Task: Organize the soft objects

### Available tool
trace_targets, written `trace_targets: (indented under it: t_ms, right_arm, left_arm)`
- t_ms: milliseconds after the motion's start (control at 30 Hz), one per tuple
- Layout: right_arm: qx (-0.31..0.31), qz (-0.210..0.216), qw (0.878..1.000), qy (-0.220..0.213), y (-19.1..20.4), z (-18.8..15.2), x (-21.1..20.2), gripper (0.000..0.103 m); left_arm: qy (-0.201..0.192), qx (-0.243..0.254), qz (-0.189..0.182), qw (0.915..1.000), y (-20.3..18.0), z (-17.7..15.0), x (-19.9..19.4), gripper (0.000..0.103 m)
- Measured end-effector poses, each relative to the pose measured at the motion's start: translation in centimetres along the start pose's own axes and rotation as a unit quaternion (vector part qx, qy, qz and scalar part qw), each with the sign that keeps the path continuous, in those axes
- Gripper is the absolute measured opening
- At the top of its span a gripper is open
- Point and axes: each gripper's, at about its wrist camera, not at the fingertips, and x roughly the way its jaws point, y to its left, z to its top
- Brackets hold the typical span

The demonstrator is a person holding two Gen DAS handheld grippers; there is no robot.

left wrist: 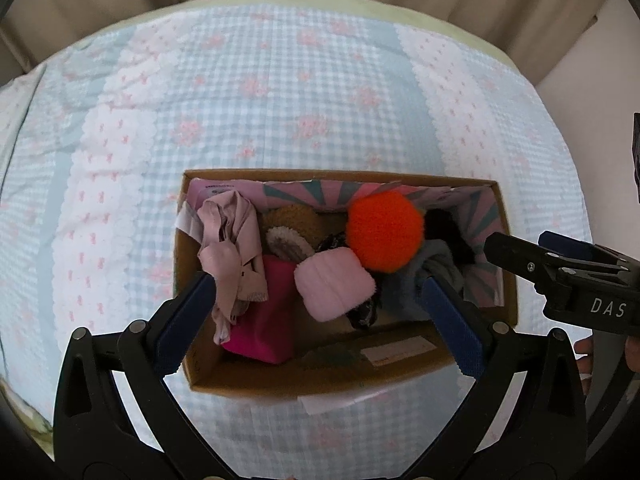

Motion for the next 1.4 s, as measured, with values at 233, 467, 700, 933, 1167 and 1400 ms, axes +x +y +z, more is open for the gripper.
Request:
trace_targets:
  t_ms: [233, 467, 700, 933, 1167, 1400]
  right_arm:
    - [-0.010, 0.001, 0.999, -0.040, 0.4, -1.1, -6.0, 0.100]
    - [-0.026, -0.013, 0.992, -0.124, -0.1, -2.7, -16.8, 0.100]
    - [-0.051, -0.027, 0.974, -0.221, -0.5, -5.9, -26.7, 0.100]
    - [-0.069, -0.045, 0.953, -0.290, -2.5, -9.5, -32.9, 0.100]
    - [-0.065, -0.055, 0.941, -0.327, -4.5, -11.6, -36.1, 0.100]
    - [-0.055, -0.062, 0.933, -0.351, -6.0, -12.8, -37.5, 0.100]
  left_arm:
    - [-0.035, 0.006, -0.002, 0.9994, -0.8, -0.4, -5.1, 0.103]
    - [-0.104, 0.026, 0.006, 0.9942, -2.9, -0.8, -13.9, 0.103]
    - [-0.216, 0.029, 0.017, 0.9758, -6.5, -2.7, -25.5, 0.103]
    - [-0.299, 0.030, 0.041, 0.9529, -10.5, -5.9, -32.8, 0.103]
    - [-0.356, 0.028, 0.049, 0.9329, -13.7, -8.9, -36.5, 0.103]
    - [-0.378, 0.038, 0.058, 0.9234, -16.2, -10.8, -37.4, 0.103]
